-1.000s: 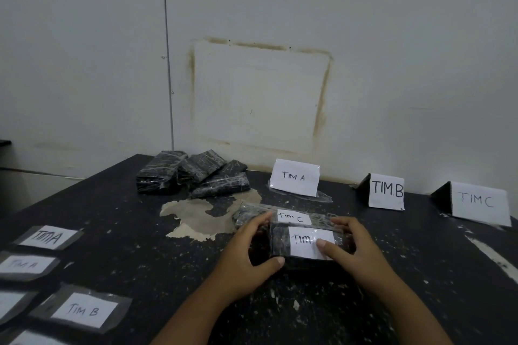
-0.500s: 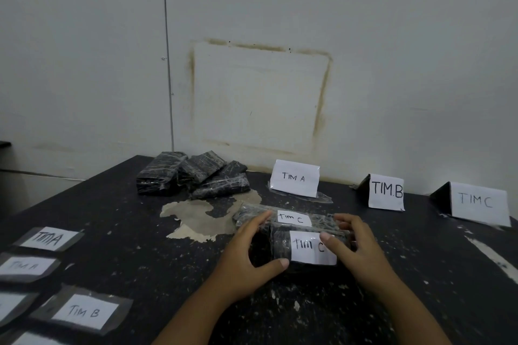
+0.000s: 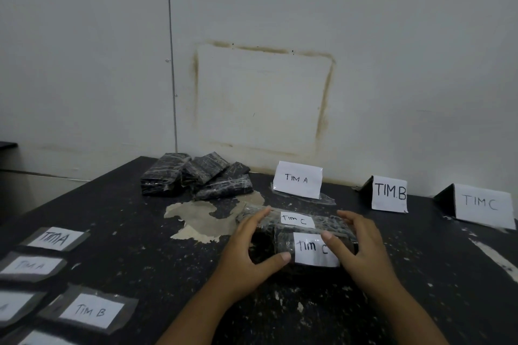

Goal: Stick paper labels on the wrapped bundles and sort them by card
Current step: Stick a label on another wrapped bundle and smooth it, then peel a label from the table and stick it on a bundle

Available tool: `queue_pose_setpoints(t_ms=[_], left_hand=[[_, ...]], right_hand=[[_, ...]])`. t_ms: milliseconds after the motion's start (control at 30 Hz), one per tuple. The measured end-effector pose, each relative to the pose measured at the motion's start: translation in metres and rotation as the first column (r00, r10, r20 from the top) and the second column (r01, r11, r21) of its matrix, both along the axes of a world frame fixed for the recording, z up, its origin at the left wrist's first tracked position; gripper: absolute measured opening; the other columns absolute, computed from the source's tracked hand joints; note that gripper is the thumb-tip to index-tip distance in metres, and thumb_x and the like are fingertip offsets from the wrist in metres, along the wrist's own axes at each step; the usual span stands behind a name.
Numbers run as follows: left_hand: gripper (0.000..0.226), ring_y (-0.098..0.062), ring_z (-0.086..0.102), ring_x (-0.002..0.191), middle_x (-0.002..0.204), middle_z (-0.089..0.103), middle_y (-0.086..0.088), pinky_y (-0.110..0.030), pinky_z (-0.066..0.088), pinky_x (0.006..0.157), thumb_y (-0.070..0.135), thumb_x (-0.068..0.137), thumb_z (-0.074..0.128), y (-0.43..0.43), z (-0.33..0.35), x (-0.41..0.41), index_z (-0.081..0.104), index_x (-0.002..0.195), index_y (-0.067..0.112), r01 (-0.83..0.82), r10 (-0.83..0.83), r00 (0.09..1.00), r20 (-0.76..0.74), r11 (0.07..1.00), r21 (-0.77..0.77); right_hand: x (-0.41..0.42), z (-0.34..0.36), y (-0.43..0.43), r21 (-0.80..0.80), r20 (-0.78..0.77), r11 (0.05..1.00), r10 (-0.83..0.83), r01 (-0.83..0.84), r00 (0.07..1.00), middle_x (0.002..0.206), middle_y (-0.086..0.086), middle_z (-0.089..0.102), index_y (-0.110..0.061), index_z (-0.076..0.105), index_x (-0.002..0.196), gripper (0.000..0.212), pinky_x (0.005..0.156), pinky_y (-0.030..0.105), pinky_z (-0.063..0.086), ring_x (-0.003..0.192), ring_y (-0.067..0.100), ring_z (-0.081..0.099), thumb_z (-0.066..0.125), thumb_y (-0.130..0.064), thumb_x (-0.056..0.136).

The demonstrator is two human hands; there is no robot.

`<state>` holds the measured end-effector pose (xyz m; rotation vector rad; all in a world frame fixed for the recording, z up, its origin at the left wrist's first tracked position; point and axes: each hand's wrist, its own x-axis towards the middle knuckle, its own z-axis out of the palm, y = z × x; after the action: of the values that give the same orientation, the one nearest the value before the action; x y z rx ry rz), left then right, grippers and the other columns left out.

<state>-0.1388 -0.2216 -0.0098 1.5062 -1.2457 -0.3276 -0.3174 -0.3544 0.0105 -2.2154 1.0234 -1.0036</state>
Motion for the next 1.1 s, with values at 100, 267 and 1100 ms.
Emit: queue_pose_setpoints(t_ms=[100,267,1100], left_hand=[[0.062,0.01,0.043,0.12,0.133,0.045,0.026,-0.012,0.039,0.096,0.054,0.067,0.071,0.005,0.005,0.003,0.044,0.122,0.056,-0.075,0.07,0.993,-0.091,0.996,-0.054],[0.033,0.003,0.052,0.11,0.116,0.059,0.015,-0.011,0.049,0.077,0.018,0.083,0.07,0.026,0.026,0.022,0.059,0.106,0.039,-0.141,0.128,0.974,-0.188,0.988,-0.056],[0.026,0.006,0.037,0.105,0.108,0.039,0.03,-0.017,0.033,0.091,0.046,0.092,0.049,0.193,0.017,0.143,0.054,0.117,0.052,-0.422,-0.073,0.661,0.747,0.787,0.45]], right_hand=[[0.004,0.002,0.007,-0.153,-0.028,0.988,-0.023,0.018,0.999,0.117,-0.017,0.039,-0.039,0.044,0.121,0.071,0.101,0.042,0.035,0.113,0.003,0.037,0.042,-0.078,0.062],[0.02,0.022,0.03,-0.398,0.044,0.917,0.019,0.0,0.999,0.104,-0.012,0.05,-0.029,0.054,0.107,0.044,0.089,0.035,0.032,0.1,0.009,0.048,0.047,-0.056,0.073],[0.162,-0.03,0.17,-0.204,-0.284,0.808,0.491,-0.552,0.824,0.103,-0.016,0.048,-0.033,0.054,0.104,0.028,0.091,0.028,0.029,0.101,0.004,0.043,0.043,-0.045,0.082]])
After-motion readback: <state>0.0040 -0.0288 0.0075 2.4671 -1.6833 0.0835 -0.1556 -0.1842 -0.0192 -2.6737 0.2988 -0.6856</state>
